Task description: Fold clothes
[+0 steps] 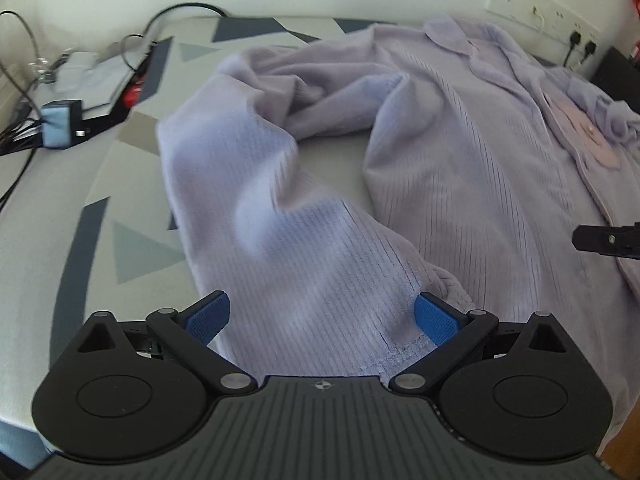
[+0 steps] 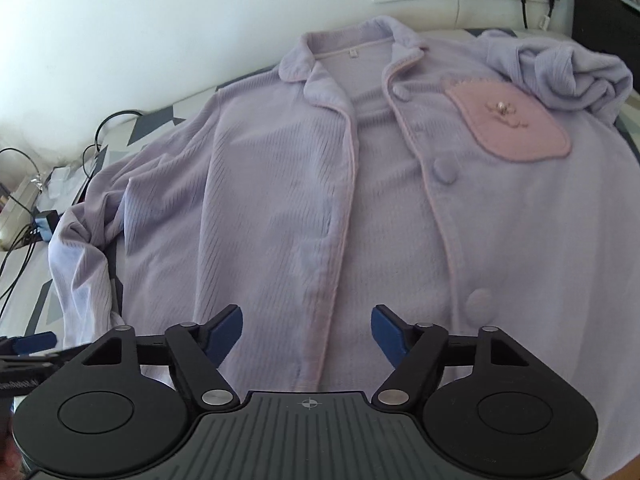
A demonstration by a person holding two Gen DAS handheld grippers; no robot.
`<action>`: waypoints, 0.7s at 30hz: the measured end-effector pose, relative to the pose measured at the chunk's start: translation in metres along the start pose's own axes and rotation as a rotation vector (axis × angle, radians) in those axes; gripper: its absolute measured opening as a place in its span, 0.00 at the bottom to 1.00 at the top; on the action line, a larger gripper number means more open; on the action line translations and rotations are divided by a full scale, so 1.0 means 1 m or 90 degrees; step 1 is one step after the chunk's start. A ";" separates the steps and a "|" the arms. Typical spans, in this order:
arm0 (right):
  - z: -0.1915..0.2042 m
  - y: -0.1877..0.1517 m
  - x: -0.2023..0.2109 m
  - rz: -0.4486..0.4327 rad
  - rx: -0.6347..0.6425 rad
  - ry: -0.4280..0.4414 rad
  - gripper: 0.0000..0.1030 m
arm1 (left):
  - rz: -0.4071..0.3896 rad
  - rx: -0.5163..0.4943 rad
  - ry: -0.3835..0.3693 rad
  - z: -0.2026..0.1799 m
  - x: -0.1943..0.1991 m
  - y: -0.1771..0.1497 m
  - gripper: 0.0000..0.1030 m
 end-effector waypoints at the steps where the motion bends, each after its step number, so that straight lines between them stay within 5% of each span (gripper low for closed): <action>1: 0.001 -0.002 -0.003 0.001 -0.006 -0.005 0.62 | 0.002 -0.005 -0.004 0.000 -0.003 0.001 0.98; 5: 0.004 -0.010 -0.012 0.008 -0.033 -0.022 0.37 | -0.007 -0.008 -0.019 0.004 -0.008 0.004 0.93; 7: 0.004 -0.011 -0.011 0.002 -0.039 -0.031 0.21 | -0.025 -0.004 -0.023 0.009 -0.004 0.006 0.63; 9: 0.003 -0.011 -0.007 -0.011 -0.042 -0.041 0.08 | -0.030 -0.003 -0.015 0.017 0.000 0.010 0.16; 10: 0.002 -0.010 -0.004 -0.018 -0.046 -0.039 0.08 | -0.034 0.007 -0.015 0.023 0.003 0.013 0.08; 18: 0.000 -0.002 0.045 -0.172 -0.030 -0.080 0.06 | -0.155 0.066 0.143 0.093 0.057 0.042 0.02; 21: -0.013 0.016 0.056 -0.223 -0.059 -0.135 0.06 | -0.147 0.066 0.113 0.106 0.057 0.054 0.04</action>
Point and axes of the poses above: each gripper's, at about its wrist camera, not at the fingertips, and x roughly against the way its jaws point, z to its left, y to its top, the point moved 2 cm from there along -x, roughly the way its jaws point, and after that the axes turned 12 degrees about -x, right-handed, at the moved point
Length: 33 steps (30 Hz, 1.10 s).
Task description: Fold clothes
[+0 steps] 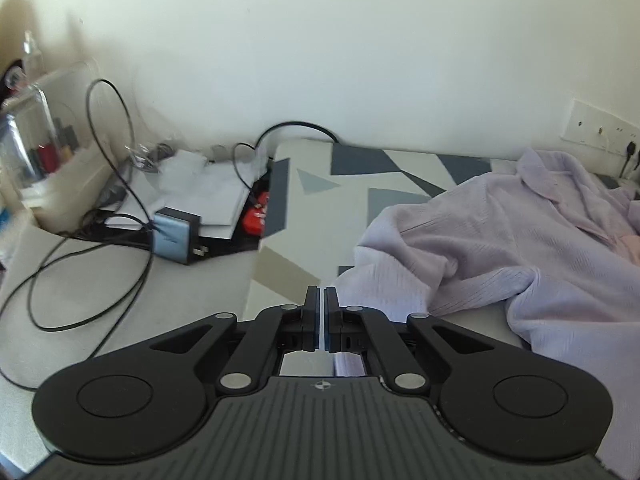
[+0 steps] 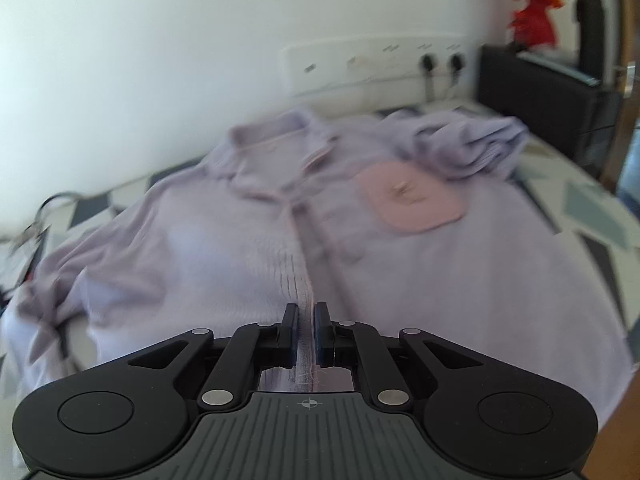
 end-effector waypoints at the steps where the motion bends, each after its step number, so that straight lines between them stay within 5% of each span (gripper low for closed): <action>1: -0.005 0.006 -0.003 -0.006 -0.009 -0.017 0.06 | 0.010 -0.001 -0.019 -0.001 -0.003 0.002 0.07; 2: -0.010 0.011 -0.008 -0.003 -0.016 -0.029 0.06 | 0.020 -0.007 -0.032 -0.007 -0.006 0.003 0.17; 5: -0.014 0.015 -0.024 0.007 -0.009 -0.055 0.07 | 0.052 -0.044 -0.074 -0.032 -0.014 -0.004 0.86; 6: -0.014 0.012 -0.029 0.011 0.000 -0.062 0.07 | 0.057 -0.058 -0.084 -0.042 -0.016 -0.008 0.89; 9: -0.012 0.002 -0.038 0.033 0.008 -0.069 0.09 | 0.091 -0.116 -0.108 -0.070 -0.028 -0.022 0.89; 11: -0.011 -0.006 -0.036 0.037 0.009 -0.068 0.20 | 0.120 -0.135 -0.117 -0.082 -0.037 -0.030 0.89; 16: -0.007 -0.020 -0.020 0.043 0.019 -0.040 0.49 | 0.152 -0.117 -0.114 -0.090 -0.056 -0.039 0.89; 19: -0.004 -0.026 -0.012 0.053 0.030 -0.024 0.53 | 0.151 -0.099 -0.127 -0.087 -0.059 -0.039 0.89; 22: -0.001 -0.031 -0.006 0.063 0.040 -0.009 0.53 | 0.144 -0.093 -0.128 -0.085 -0.060 -0.039 0.72; 26: -0.006 -0.036 -0.006 0.083 0.025 -0.007 0.54 | 0.131 -0.081 -0.102 -0.080 -0.057 -0.033 0.28; 33: -0.015 -0.041 -0.011 0.108 0.009 -0.015 0.54 | 0.101 0.008 -0.013 -0.037 -0.048 -0.020 0.21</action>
Point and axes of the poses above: each gripper's, at about its wrist camera, not at the fingertips, and x roughly against the way its jaws point, z to its left, y to its top, the point moved 2 cm from there along -x, roughly the way its jaws point, and after that the axes turned 12 degrees about -x, right-handed, at the moved point
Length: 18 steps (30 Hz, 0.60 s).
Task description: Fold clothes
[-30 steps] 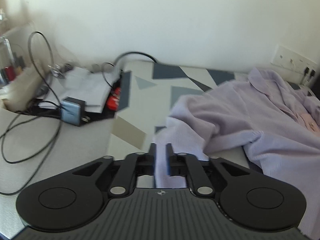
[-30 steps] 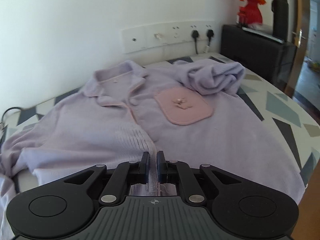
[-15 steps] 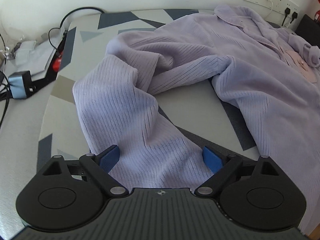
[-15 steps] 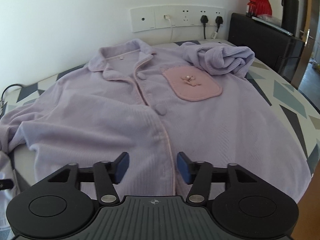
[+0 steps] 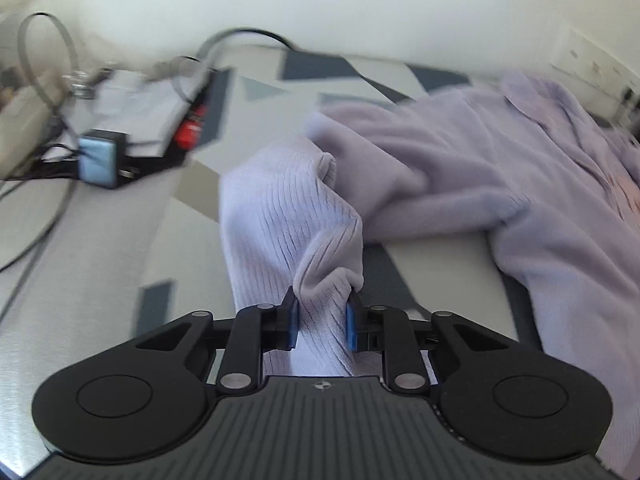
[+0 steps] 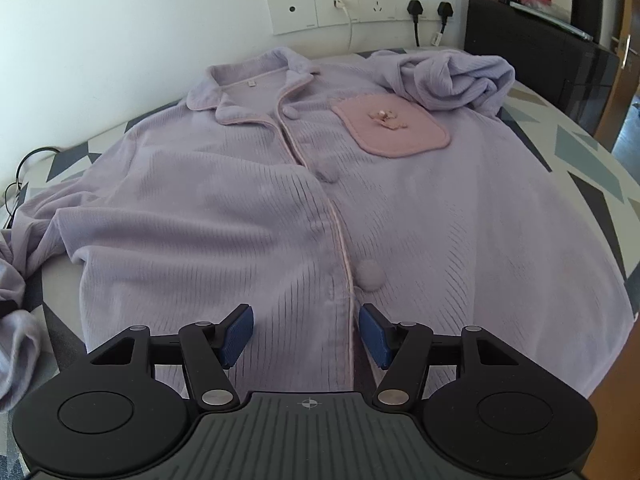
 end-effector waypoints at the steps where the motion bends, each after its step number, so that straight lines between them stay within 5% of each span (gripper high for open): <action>1: 0.000 -0.001 -0.001 0.003 0.002 0.001 0.54 | -0.010 0.011 0.017 0.008 0.003 0.002 0.21; 7: 0.003 -0.003 -0.004 0.010 0.008 0.001 0.54 | -0.036 0.068 0.081 0.051 0.010 0.018 0.21; 13: 0.002 -0.003 -0.003 0.009 0.004 0.004 0.54 | -0.024 0.040 0.021 0.037 0.013 0.021 0.30; 18: 0.003 -0.004 0.001 0.005 0.001 0.008 0.55 | -0.029 -0.028 -0.020 -0.001 0.016 0.024 0.53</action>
Point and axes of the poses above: each gripper's, at about its wrist camera, not at the fingertips, and x roughly against the way its jaws point, z to its left, y to its top, the point moved 2 cm from there along -x, roughly the way its jaws point, and after that the axes turned 12 degrees about -x, right-handed, at the moved point
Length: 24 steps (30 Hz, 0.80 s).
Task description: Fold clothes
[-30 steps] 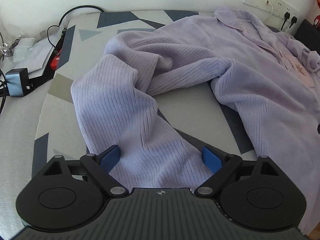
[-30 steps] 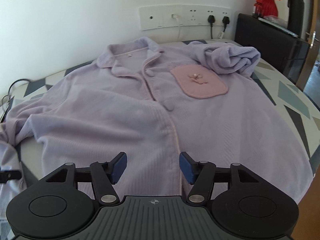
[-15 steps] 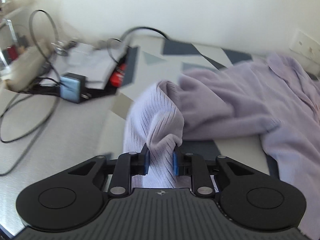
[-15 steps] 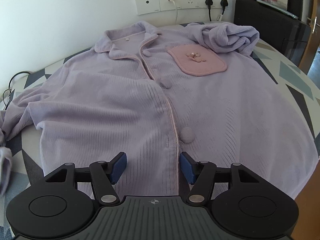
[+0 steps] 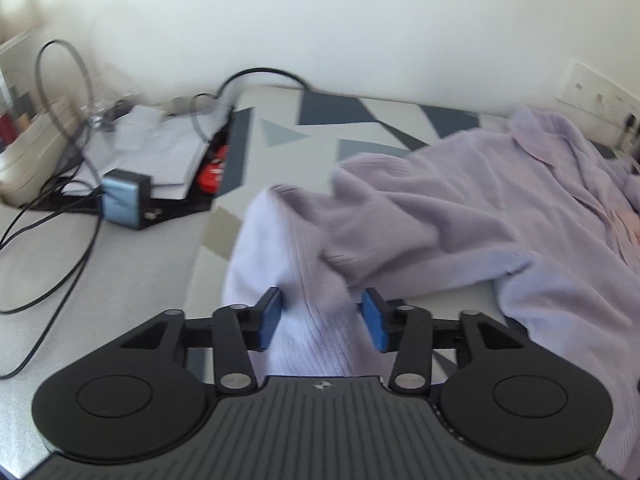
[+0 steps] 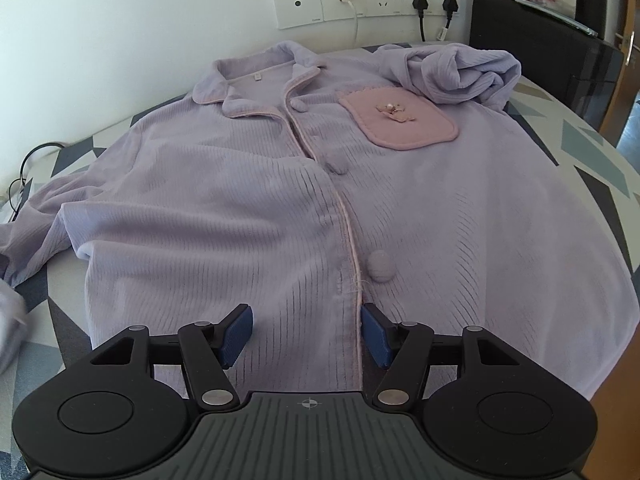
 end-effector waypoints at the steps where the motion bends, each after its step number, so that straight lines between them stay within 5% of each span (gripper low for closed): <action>1: 0.000 0.000 0.002 -0.002 0.000 0.001 0.55 | -0.004 -0.011 -0.009 -0.008 0.001 0.002 0.61; 7: -0.001 -0.001 0.012 -0.014 0.012 0.016 0.61 | -0.012 -0.054 -0.071 -0.041 0.002 0.011 0.64; 14: -0.006 -0.005 0.015 -0.009 0.001 0.016 0.61 | 0.058 -0.023 -0.139 -0.054 -0.019 0.006 0.69; 24: -0.013 -0.010 0.015 0.001 -0.006 0.016 0.61 | 0.097 -0.004 -0.142 -0.062 -0.042 0.005 0.73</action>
Point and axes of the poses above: each gripper's, at about its wrist camera, not at the fingertips, and x roughly against the way its jaws point, z to its left, y to its top, the point moved 2 cm from there along -x, roughly the way its jaws point, and after that the axes turned 12 degrees about -x, right-handed, at the moved point
